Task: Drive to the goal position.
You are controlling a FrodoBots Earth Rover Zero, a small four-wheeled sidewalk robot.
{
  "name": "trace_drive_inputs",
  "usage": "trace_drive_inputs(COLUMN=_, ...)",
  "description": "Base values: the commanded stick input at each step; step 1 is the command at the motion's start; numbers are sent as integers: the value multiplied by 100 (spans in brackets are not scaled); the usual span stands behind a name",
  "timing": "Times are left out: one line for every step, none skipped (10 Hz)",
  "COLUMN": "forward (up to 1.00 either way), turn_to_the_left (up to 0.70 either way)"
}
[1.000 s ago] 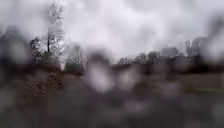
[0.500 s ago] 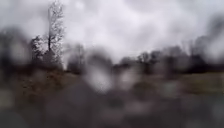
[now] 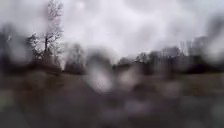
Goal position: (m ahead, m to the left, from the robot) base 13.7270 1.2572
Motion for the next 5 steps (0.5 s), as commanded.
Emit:
trace_drive_inputs(forward=100, turn_to_the_left=0)
trace_drive_inputs(forward=100, turn_to_the_left=0)
trace_drive_inputs(forward=100, turn_to_the_left=0)
trace_drive_inputs(forward=100, turn_to_the_left=14)
trace_drive_inputs(forward=100, turn_to_the_left=40)
